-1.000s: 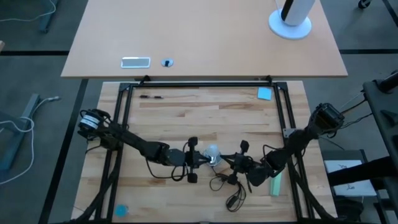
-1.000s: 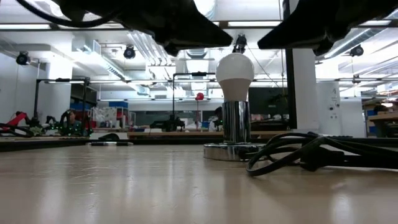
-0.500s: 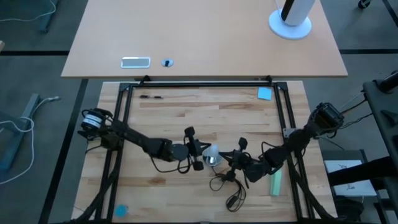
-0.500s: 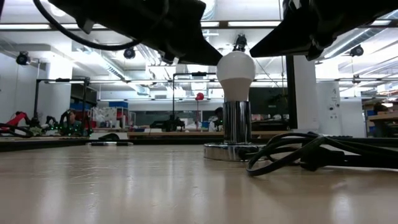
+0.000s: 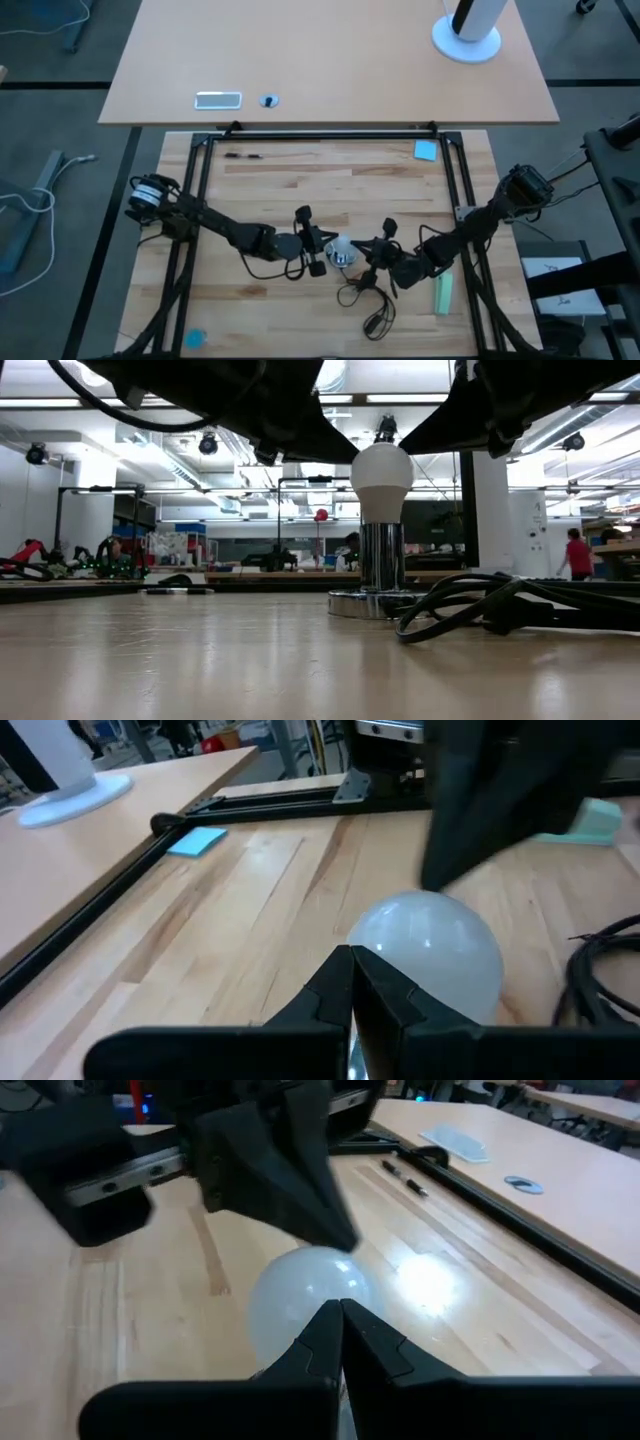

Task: Screw lightbulb
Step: Remove the lightbulb from the lamp

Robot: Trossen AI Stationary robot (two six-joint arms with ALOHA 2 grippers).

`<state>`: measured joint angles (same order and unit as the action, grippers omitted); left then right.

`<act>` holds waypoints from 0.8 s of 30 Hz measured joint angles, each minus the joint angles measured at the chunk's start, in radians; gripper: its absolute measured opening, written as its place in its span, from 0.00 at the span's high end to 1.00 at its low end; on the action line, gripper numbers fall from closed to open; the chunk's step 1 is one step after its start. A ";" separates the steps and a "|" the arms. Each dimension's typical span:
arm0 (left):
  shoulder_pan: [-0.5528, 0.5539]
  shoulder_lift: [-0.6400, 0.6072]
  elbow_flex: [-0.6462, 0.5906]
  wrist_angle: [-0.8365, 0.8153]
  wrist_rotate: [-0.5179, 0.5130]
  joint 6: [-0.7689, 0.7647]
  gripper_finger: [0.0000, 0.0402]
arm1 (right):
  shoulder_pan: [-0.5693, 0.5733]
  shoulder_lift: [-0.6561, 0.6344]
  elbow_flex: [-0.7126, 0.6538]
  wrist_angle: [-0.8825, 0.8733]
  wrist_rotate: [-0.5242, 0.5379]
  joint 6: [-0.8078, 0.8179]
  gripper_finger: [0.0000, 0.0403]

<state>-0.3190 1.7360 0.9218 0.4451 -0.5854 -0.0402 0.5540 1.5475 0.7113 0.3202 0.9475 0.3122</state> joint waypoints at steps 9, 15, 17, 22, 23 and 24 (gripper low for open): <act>-0.029 -0.014 0.000 -0.003 0.049 -0.005 1.00 | -0.009 0.001 -0.002 -0.012 0.046 -0.002 1.00; -0.028 -0.024 0.000 -0.014 -0.023 -0.004 1.00 | 0.007 -0.026 -0.002 -0.009 0.048 -0.003 1.00; -0.028 -0.024 0.000 -0.019 -0.057 -0.010 1.00 | 0.026 -0.043 -0.001 -0.009 0.047 -0.012 1.00; -0.023 -0.021 0.000 -0.030 -0.072 -0.029 1.00 | 0.069 -0.067 0.004 0.001 -0.005 -0.017 1.00; -0.023 -0.018 0.000 -0.030 -0.070 -0.026 1.00 | 0.075 -0.065 0.004 -0.001 -0.012 -0.007 1.00; -0.023 -0.012 0.000 -0.030 -0.052 -0.024 1.00 | 0.079 -0.058 0.004 -0.001 -0.014 0.004 1.00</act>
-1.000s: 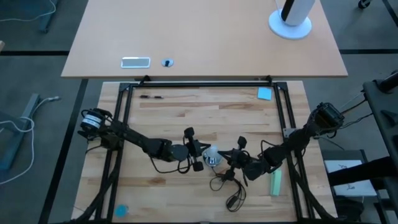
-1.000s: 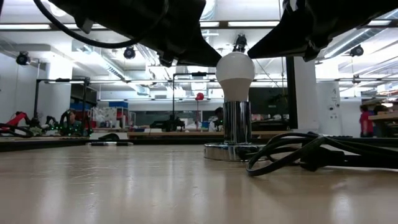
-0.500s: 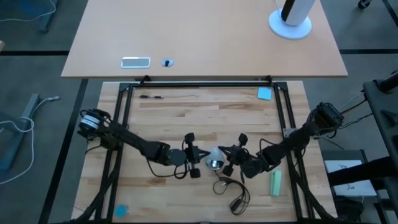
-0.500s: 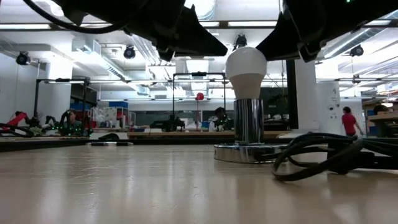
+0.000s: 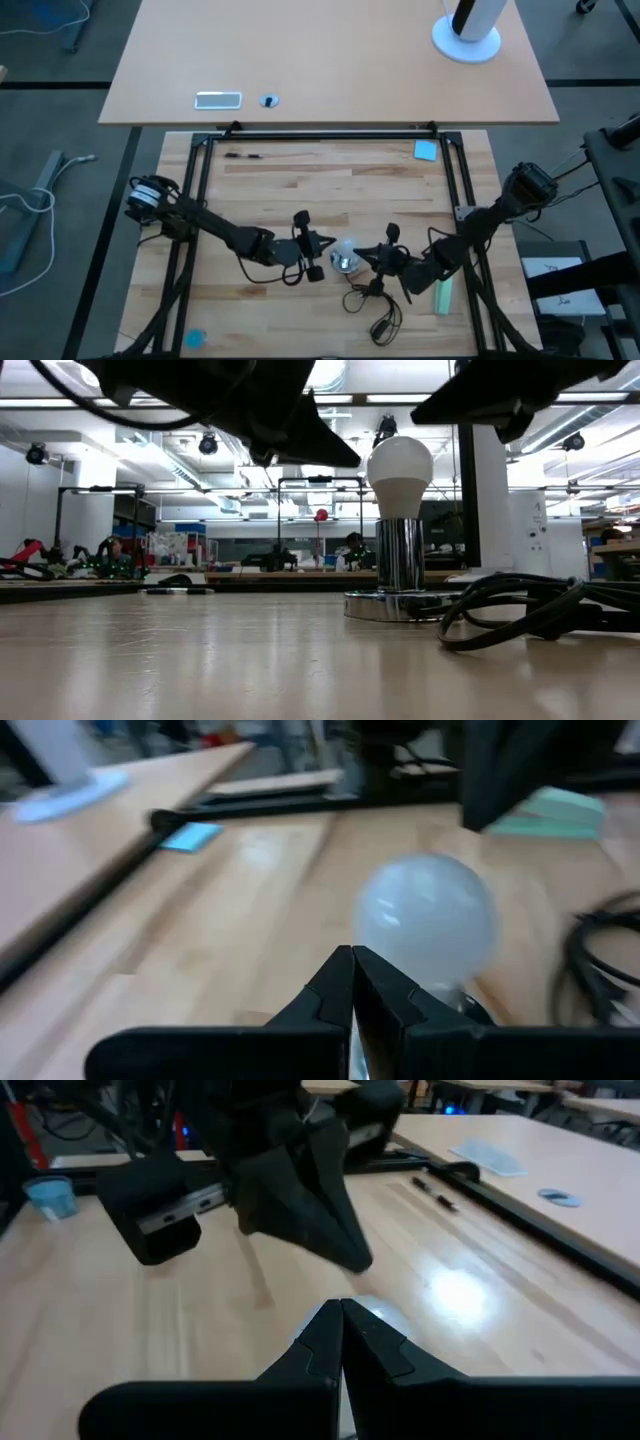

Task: Screw lightbulb
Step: Remove the lightbulb from the lamp

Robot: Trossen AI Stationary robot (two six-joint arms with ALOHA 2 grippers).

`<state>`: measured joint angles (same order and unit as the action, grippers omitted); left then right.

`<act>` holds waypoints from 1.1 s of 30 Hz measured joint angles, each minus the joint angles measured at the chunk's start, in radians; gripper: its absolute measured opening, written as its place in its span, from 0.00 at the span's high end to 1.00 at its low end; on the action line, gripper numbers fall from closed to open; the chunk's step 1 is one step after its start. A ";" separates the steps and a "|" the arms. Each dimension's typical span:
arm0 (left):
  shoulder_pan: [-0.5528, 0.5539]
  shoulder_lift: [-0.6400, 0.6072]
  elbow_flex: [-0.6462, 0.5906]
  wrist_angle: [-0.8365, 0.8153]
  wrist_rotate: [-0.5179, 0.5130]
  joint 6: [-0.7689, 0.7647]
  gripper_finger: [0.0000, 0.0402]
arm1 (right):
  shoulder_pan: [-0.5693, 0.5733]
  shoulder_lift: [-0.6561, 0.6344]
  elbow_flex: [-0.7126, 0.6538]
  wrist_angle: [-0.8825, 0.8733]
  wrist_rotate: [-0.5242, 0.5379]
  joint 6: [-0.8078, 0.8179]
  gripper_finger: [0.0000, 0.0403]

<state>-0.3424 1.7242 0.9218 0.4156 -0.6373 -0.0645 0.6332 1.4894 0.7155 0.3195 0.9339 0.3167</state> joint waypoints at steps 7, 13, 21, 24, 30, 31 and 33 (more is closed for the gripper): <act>0.005 0.054 0.000 0.040 0.070 0.005 1.00 | 0.003 0.063 -0.001 0.006 0.011 0.066 1.00; 0.006 0.058 0.000 0.063 0.068 0.042 1.00 | -0.002 0.080 -0.001 0.001 0.015 0.069 1.00; -0.011 0.039 0.000 0.059 0.183 0.082 1.00 | -0.003 0.070 -0.005 -0.081 0.068 0.077 1.00; -0.011 0.025 0.000 0.036 0.172 0.081 1.00 | 0.007 0.064 -0.005 -0.080 0.068 0.076 1.00; -0.008 0.018 0.000 0.029 -0.094 0.082 1.00 | 0.021 0.041 -0.005 -0.077 0.113 0.075 1.00; 0.000 0.018 0.000 0.029 -0.120 0.086 1.00 | 0.017 0.039 -0.004 -0.077 0.115 0.074 1.00; 0.020 0.018 0.000 0.031 -0.106 0.098 1.00 | 0.007 0.039 -0.004 -0.078 0.114 0.074 1.00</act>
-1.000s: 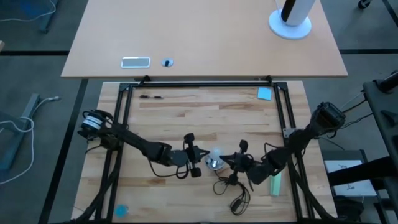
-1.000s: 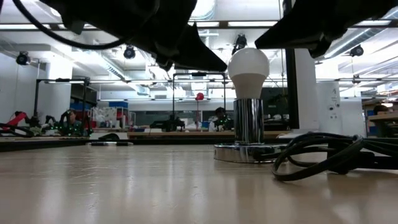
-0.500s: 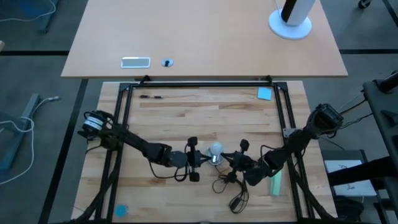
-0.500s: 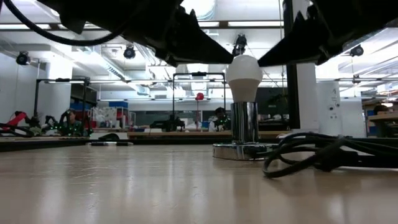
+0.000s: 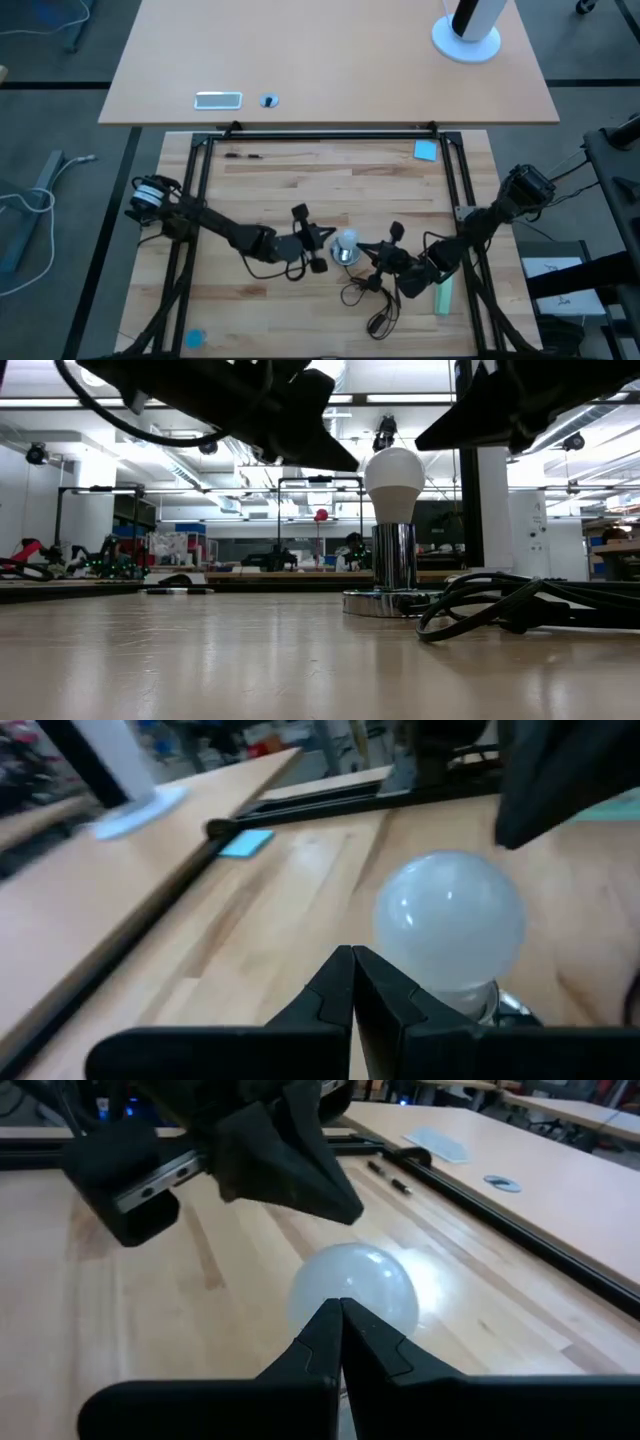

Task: Screw lightbulb
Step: Remove the lightbulb from the lamp

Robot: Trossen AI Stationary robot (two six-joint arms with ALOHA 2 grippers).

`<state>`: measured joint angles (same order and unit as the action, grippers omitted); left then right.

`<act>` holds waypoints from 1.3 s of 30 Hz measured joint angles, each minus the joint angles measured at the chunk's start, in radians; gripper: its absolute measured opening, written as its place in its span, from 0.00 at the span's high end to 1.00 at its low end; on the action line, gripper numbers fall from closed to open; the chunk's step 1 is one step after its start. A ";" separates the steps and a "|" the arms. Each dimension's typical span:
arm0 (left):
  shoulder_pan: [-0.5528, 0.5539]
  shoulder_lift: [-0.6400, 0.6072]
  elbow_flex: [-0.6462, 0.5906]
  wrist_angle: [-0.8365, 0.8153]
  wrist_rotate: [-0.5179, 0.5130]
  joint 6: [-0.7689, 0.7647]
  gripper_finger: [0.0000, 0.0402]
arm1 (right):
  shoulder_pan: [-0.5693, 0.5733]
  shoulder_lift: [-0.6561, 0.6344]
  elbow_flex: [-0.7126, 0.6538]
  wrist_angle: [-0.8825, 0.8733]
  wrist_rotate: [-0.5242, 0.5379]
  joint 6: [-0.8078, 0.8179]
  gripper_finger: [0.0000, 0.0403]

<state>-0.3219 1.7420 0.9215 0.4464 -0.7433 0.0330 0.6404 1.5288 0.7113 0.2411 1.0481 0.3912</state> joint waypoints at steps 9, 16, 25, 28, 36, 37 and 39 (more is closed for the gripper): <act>0.042 0.018 0.000 0.048 0.203 0.005 1.00 | -0.020 0.011 -0.002 0.000 -0.008 0.001 1.00; 0.027 0.013 0.000 0.042 0.252 -0.006 1.00 | -0.036 0.010 -0.009 -0.021 0.004 -0.004 1.00; -0.013 -0.013 0.000 0.031 0.260 0.021 1.00 | -0.042 0.000 -0.020 -0.083 0.049 0.057 1.00; -0.016 -0.013 0.000 0.004 0.193 0.015 1.00 | -0.030 -0.007 -0.020 -0.070 0.051 0.057 1.00; 0.019 -0.009 0.000 0.002 0.079 -0.010 1.00 | -0.006 -0.005 -0.007 0.056 0.042 -0.042 1.00; 0.023 -0.009 0.000 0.002 0.091 -0.018 1.00 | -0.006 -0.004 -0.007 0.061 0.032 -0.052 1.00; 0.032 -0.009 0.000 0.003 0.133 -0.033 1.00 | -0.010 -0.004 -0.007 0.072 0.003 -0.058 1.00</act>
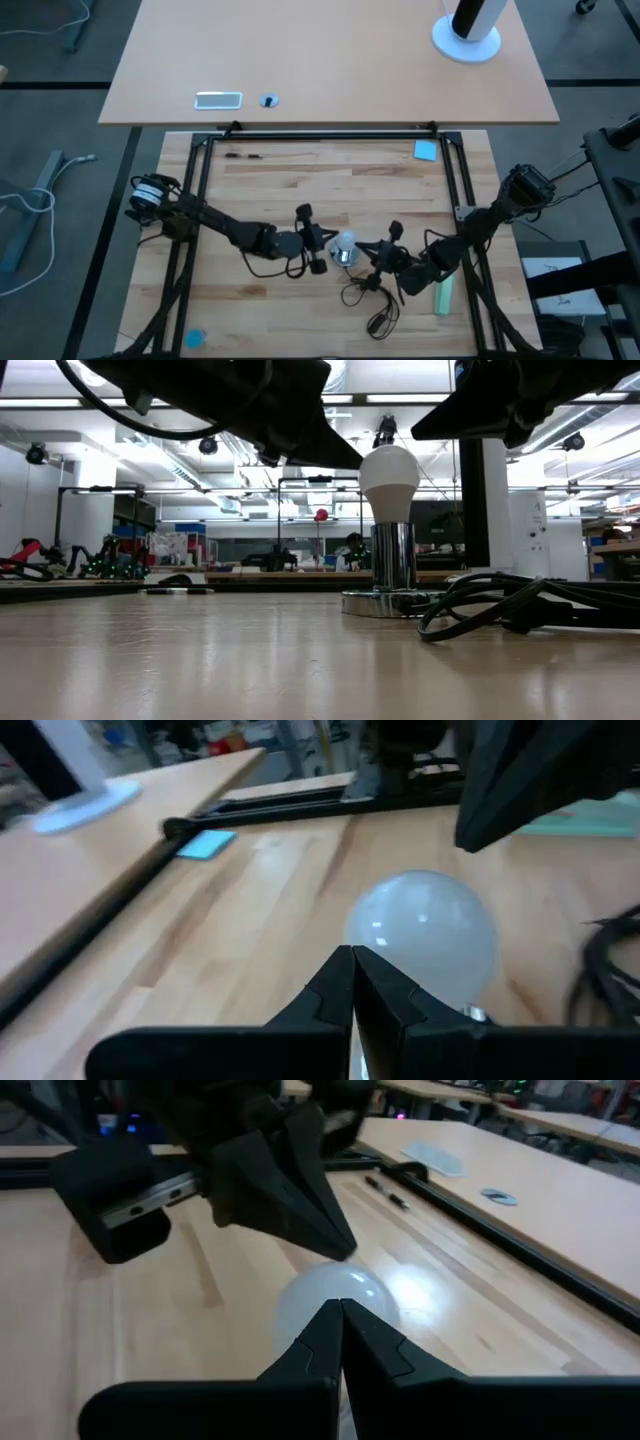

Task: Screw lightbulb
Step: Remove the lightbulb from the lamp

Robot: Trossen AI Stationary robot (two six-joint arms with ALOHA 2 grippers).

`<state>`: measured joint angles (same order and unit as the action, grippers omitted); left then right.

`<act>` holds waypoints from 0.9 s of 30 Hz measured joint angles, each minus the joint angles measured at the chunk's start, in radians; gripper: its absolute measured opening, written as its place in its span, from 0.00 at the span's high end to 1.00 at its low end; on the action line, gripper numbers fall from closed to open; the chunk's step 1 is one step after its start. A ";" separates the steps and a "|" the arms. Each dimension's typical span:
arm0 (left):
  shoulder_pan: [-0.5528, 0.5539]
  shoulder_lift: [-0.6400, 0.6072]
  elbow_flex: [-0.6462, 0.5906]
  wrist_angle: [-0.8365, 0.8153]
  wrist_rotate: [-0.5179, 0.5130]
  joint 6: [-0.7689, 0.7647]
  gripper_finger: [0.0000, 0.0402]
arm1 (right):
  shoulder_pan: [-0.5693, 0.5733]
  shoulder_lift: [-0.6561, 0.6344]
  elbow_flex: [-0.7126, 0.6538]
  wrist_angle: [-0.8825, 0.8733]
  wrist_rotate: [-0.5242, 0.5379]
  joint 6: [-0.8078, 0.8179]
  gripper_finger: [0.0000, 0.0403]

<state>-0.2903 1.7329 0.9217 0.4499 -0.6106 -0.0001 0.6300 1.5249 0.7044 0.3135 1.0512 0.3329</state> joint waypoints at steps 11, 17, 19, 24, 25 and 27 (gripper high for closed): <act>0.003 0.000 0.000 0.003 0.097 -0.033 1.00 | -0.031 0.033 0.002 0.009 -0.035 0.013 1.00; -0.014 0.000 0.000 0.010 0.122 -0.038 1.00 | -0.048 0.035 0.000 -0.028 0.048 0.011 1.00; -0.032 0.000 0.001 0.009 0.152 -0.023 1.00 | -0.051 0.026 0.000 -0.030 0.059 0.001 1.00; -0.050 -0.002 0.000 0.008 0.090 -0.006 1.00 | -0.030 -0.009 0.006 -0.024 0.024 -0.009 1.00; -0.050 -0.002 0.000 0.005 0.072 -0.006 1.00 | -0.024 -0.010 0.006 -0.026 0.014 -0.009 1.00; -0.052 -0.002 0.000 0.005 0.022 -0.005 1.00 | -0.017 -0.010 0.008 -0.024 -0.013 -0.009 1.00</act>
<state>-0.3424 1.7313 0.9218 0.4545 -0.5890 -0.0051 0.6126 1.5146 0.7127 0.2891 1.0379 0.3236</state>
